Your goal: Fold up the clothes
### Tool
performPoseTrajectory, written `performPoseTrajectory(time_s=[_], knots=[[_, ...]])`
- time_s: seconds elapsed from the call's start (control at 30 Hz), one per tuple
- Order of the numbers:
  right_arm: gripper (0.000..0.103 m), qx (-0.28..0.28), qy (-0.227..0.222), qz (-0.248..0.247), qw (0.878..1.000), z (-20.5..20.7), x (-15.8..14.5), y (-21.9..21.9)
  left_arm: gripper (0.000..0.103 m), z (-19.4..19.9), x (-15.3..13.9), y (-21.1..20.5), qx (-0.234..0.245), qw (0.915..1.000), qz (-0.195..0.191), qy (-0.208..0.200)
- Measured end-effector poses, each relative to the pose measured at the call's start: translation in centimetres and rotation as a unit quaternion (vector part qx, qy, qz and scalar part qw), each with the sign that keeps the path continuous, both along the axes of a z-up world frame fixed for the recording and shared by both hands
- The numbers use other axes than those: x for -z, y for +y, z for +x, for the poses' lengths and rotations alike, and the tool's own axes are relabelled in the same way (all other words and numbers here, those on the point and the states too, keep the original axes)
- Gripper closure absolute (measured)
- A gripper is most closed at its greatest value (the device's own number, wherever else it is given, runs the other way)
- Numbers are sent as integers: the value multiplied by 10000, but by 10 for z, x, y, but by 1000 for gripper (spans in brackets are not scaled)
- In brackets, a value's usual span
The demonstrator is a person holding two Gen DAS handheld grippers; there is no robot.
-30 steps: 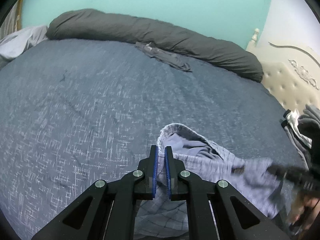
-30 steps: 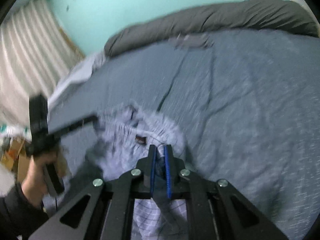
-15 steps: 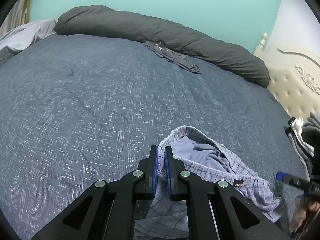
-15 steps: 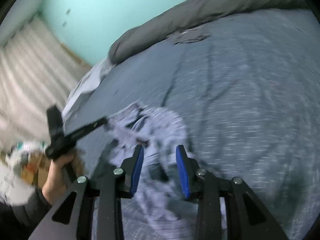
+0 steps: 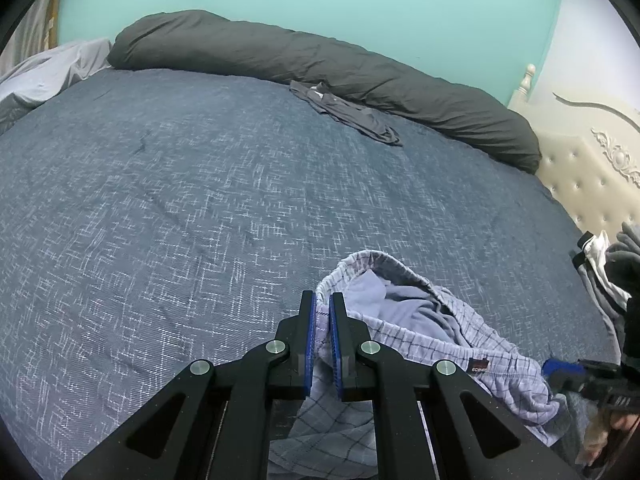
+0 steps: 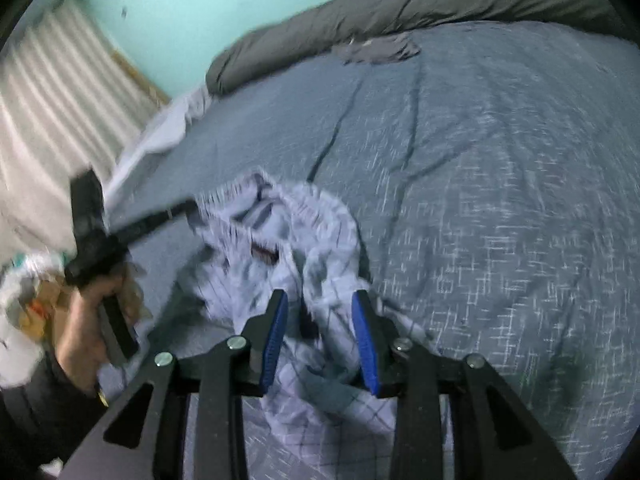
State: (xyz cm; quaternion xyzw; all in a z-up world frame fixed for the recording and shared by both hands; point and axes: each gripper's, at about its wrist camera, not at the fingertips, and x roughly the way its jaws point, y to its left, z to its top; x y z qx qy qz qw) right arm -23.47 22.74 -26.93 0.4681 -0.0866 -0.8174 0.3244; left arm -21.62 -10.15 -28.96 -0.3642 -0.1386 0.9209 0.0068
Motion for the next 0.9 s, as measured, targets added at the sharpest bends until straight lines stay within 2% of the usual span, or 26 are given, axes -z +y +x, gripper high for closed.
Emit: performPoseTrajectory(time_s=[0.07,0.13,0.17,0.3,0.5,0.6,0.7,0.8,0.9], knots=[[76,-72,-87,206,9997,0,10,-5,96,0,0,0,8,10000,2,-2],[94,-73,-170,233,9996,-2,18,-5,96,-1,0,2,26,10000,-4,4],[95,-57,-185,235,9995,-3,20,-4,96,-2,0,2,33,10000,-4,9],[99,354,-89,-459,9983,-12,7,20,96,0,-2,0,26,10000,13,45],[100,1250,-10,-1512,9806,-29,-3,75,96,0,-4,4,77,9999,-7,80],[101,1600,-15,-1513,9755,-37,2,93,96,-2,-3,7,132,9999,-7,48],[101,1873,-61,-1182,9751,-43,12,96,96,-3,-1,10,213,9998,2,13],[97,1656,-58,-1143,9795,-43,7,89,96,-4,-2,13,241,9997,-40,17],[97,1102,287,-835,9900,-38,-9,61,96,-4,-2,16,261,9997,-42,11]])
